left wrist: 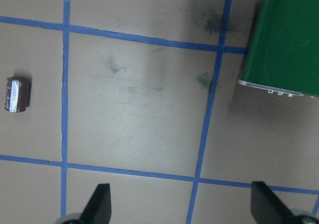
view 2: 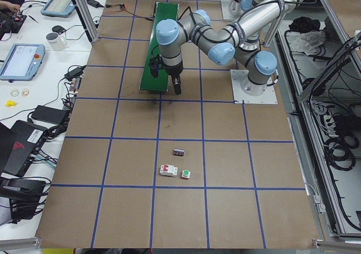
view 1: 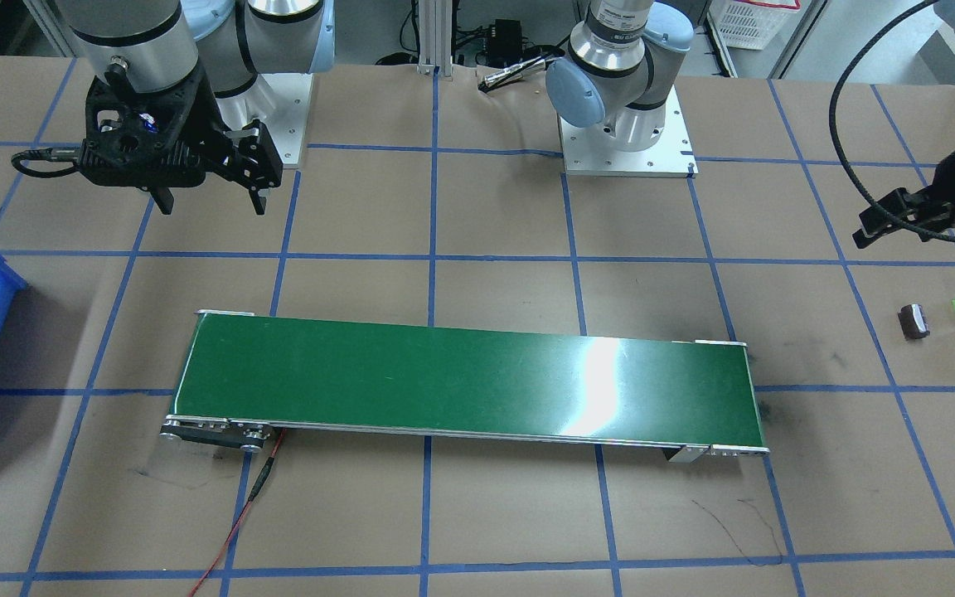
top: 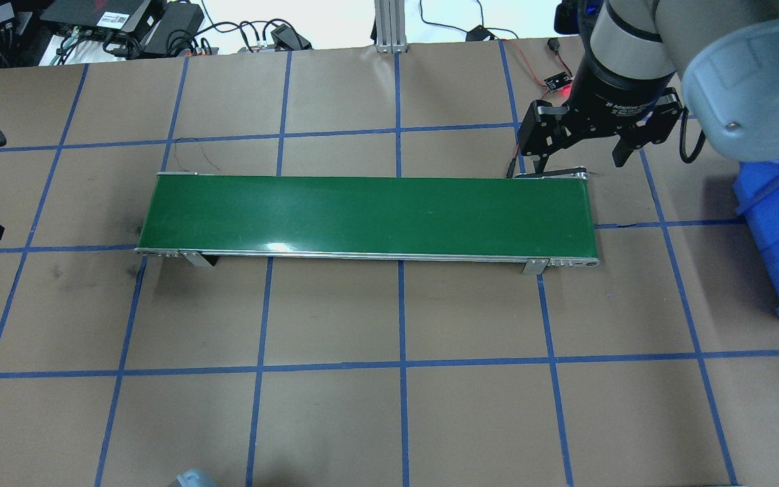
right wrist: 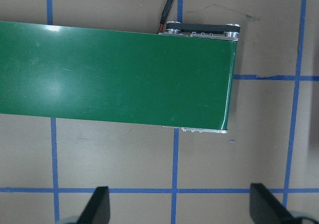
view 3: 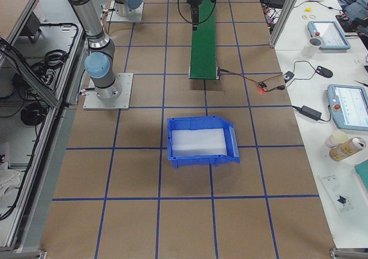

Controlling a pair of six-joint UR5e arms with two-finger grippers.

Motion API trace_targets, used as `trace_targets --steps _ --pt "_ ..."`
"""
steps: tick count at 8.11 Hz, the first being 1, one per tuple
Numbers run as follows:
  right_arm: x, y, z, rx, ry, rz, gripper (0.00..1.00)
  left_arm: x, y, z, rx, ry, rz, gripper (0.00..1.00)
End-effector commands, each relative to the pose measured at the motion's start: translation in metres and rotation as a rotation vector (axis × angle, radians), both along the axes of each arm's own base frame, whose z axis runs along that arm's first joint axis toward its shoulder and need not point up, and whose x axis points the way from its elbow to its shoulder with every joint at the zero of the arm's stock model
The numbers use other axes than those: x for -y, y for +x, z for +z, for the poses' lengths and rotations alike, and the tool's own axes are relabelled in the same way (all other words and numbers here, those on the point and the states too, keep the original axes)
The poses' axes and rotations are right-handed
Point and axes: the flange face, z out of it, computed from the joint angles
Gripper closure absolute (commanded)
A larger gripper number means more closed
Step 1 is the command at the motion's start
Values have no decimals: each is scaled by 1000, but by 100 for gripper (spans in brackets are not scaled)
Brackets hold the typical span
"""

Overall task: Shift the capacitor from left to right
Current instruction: 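Move the left gripper down toward the brown capacitor beside the belt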

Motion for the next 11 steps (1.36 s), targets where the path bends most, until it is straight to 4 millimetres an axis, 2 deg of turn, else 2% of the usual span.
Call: trace_targets --steps 1,3,5,7,10,11 --pt "0 0 0 2 1 0 0 -6 41 -11 36 -18 -47 0" --pt "0 0 0 2 -1 0 0 -11 106 -47 48 -14 -79 0" --pt "1 0 0 3 -5 0 0 -9 153 -93 45 -14 -101 0" --pt "1 0 0 3 -5 0 0 -8 178 -135 42 18 -97 0" --pt "1 1 0 5 -5 0 0 -1 202 -186 86 65 -159 0" --pt "1 0 0 3 -5 0 0 0 203 -204 60 80 -172 0"
